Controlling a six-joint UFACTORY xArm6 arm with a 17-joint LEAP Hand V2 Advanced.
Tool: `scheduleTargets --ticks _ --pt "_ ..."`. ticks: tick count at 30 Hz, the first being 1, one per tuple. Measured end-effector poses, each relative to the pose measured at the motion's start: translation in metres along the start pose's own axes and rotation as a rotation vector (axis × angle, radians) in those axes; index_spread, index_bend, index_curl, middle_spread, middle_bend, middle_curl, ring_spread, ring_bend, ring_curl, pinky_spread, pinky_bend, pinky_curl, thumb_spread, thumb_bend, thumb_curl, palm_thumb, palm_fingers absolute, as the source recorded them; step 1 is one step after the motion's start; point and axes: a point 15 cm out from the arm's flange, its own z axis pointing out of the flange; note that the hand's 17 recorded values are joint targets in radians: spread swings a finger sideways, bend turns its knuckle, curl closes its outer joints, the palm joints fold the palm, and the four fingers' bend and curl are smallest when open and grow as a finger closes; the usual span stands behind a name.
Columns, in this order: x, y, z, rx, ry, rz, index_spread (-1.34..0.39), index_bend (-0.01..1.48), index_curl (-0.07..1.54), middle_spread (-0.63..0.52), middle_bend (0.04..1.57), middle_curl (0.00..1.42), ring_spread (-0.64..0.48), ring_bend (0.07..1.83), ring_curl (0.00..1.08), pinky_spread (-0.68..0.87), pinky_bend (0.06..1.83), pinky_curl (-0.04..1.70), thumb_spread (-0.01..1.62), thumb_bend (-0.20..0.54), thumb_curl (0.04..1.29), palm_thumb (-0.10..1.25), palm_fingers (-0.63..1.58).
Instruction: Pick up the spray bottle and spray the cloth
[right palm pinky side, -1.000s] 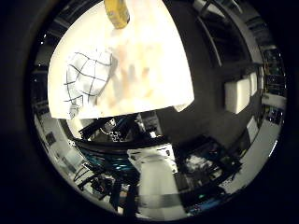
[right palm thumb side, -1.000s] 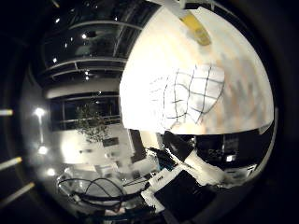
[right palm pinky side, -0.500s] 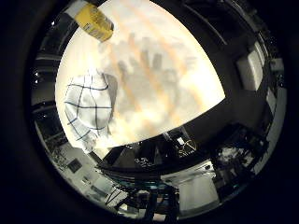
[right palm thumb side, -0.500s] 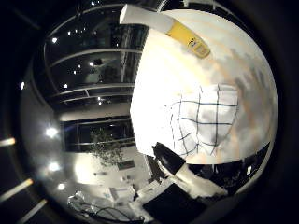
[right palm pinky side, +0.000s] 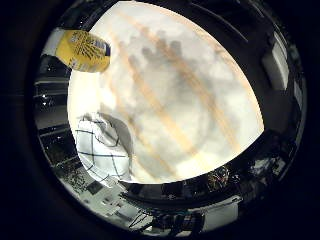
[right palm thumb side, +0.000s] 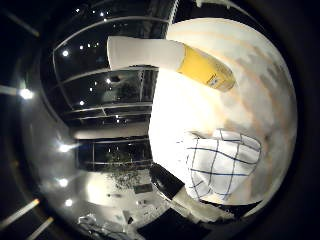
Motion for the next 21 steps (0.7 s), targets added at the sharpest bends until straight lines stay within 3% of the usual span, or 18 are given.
scheduleTargets --ticks 8,21 --pt "-0.013 -0.028 0.008 0.059 0.061 -0.076 -0.09 0.13 0.19 0.28 0.18 0.25 0.29 0.30 0.27 0.39 0.40 0.33 0.95 -0.029 0.30 0.45 -0.07" --pt "-0.053 -0.064 0.048 0.061 0.015 -0.093 -0.07 0.13 0.19 0.28 0.19 0.28 0.28 0.30 0.26 0.39 0.39 0.33 0.95 -0.028 0.30 0.45 -0.04"
